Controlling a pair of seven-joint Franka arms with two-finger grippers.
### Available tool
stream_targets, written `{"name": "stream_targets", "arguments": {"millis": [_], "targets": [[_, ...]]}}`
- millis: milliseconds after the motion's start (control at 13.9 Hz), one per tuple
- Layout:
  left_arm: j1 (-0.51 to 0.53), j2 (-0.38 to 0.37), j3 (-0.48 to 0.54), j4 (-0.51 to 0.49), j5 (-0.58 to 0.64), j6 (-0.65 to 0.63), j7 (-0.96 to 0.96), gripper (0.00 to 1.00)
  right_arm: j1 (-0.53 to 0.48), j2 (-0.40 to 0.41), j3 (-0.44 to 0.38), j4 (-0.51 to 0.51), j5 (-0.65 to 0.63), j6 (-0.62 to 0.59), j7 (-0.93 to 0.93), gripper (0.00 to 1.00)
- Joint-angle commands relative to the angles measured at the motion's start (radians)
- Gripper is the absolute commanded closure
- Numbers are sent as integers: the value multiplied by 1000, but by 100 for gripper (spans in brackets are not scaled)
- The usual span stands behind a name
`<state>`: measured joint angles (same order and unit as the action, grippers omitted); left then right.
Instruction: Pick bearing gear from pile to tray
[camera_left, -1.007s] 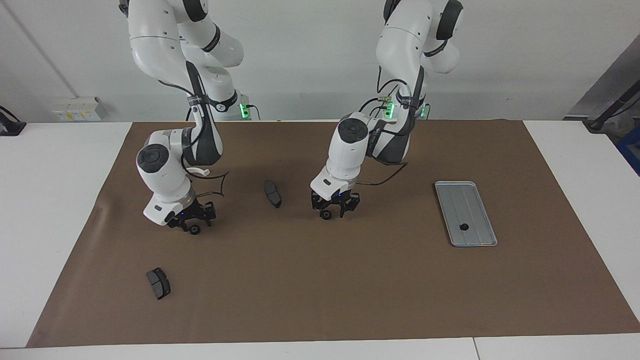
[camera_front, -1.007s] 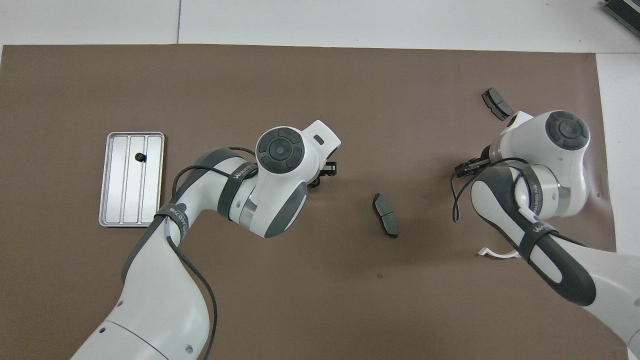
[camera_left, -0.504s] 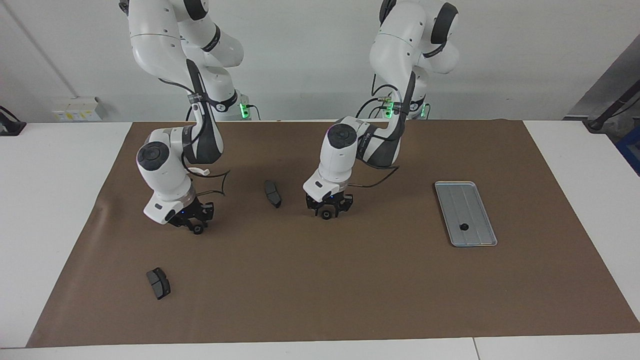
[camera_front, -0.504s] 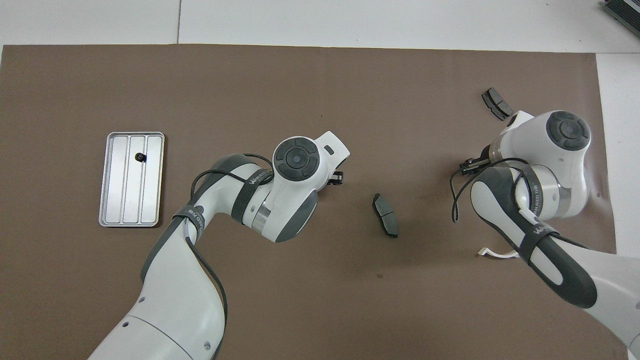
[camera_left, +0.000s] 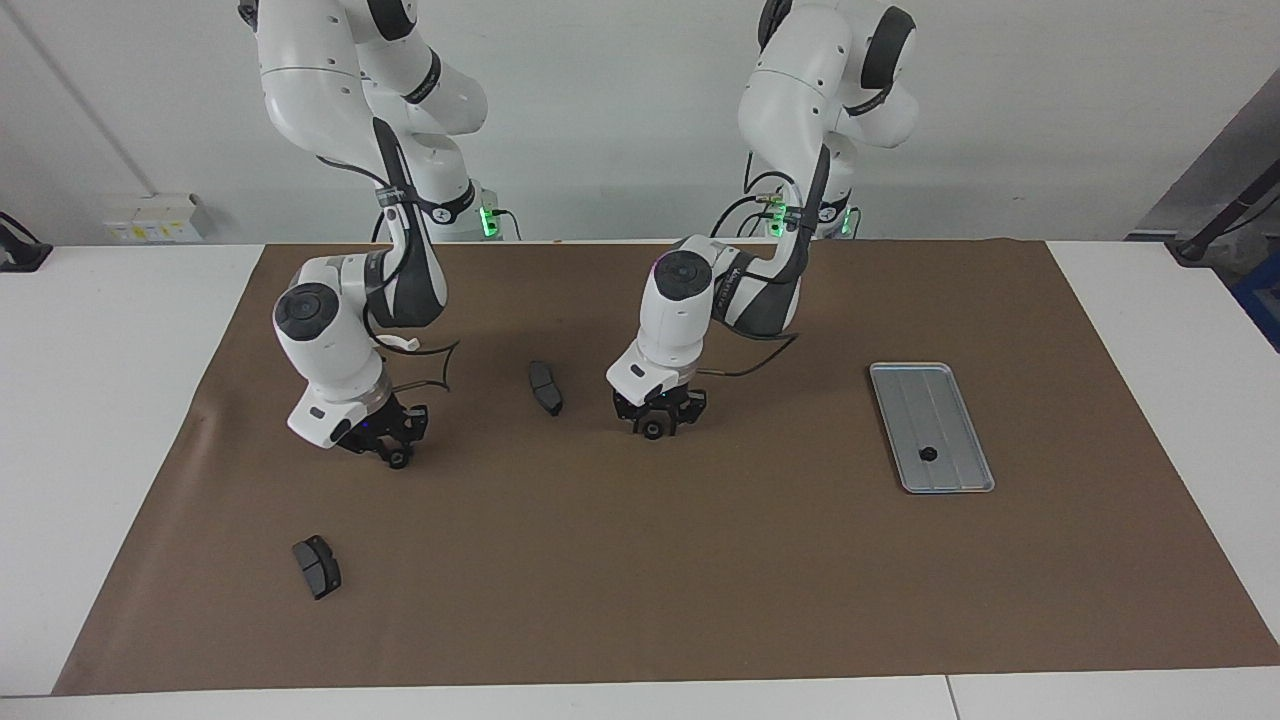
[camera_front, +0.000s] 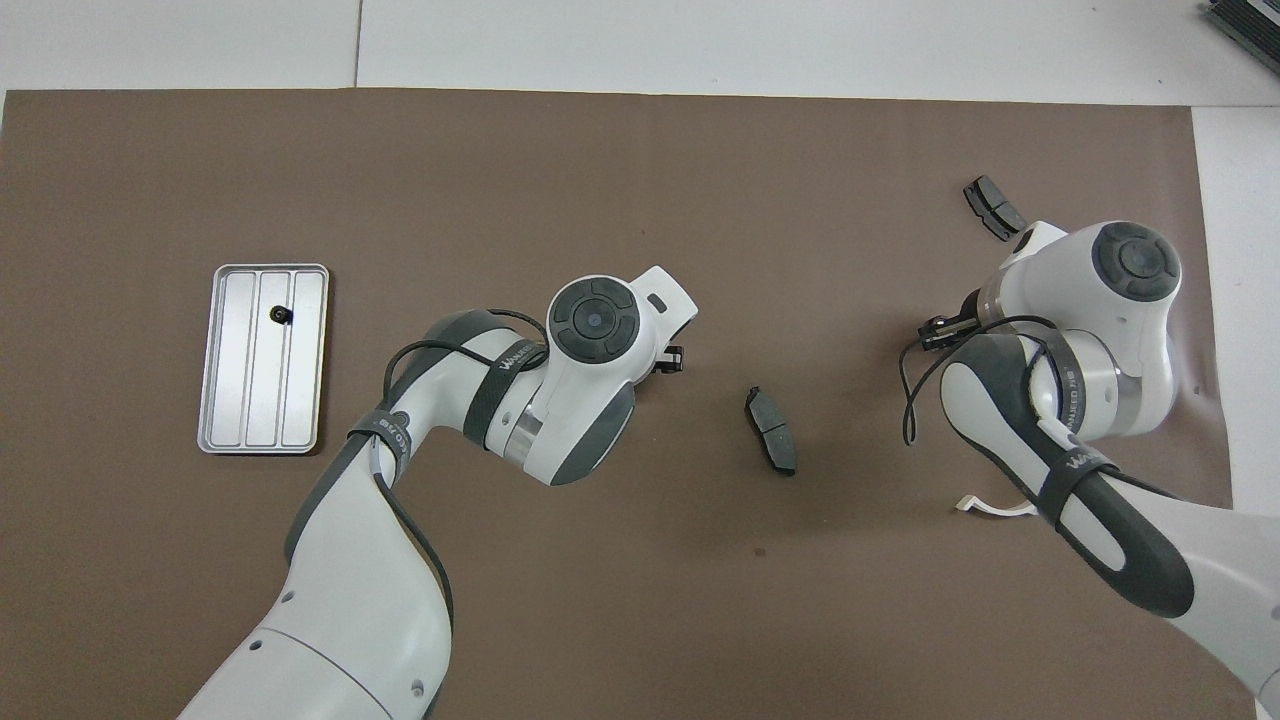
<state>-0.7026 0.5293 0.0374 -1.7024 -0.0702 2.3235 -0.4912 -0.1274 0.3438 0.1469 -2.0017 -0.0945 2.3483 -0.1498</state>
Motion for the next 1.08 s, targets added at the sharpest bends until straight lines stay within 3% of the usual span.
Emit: {"name": "stream_targets", "arguments": {"millis": [0, 288, 576, 864, 1007], "targets": [[-26, -2, 16, -6, 18, 1, -15, 45, -5, -18, 7, -6, 30, 2, 8, 100], [-26, -2, 16, -6, 18, -4, -15, 71, 14, -81, 11, 43, 30, -87, 166, 100], [-25, -2, 16, -5, 18, -7, -14, 98, 96, -131, 13, 113, 30, -205, 395, 100], [-2, -2, 21, 50, 15, -77, -7, 100, 213, -129, 14, 135, 30, -195, 642, 100], [79, 0, 24, 116, 20, -140, -3, 100, 241, -127, 17, 132, 32, -169, 699, 100]]}}
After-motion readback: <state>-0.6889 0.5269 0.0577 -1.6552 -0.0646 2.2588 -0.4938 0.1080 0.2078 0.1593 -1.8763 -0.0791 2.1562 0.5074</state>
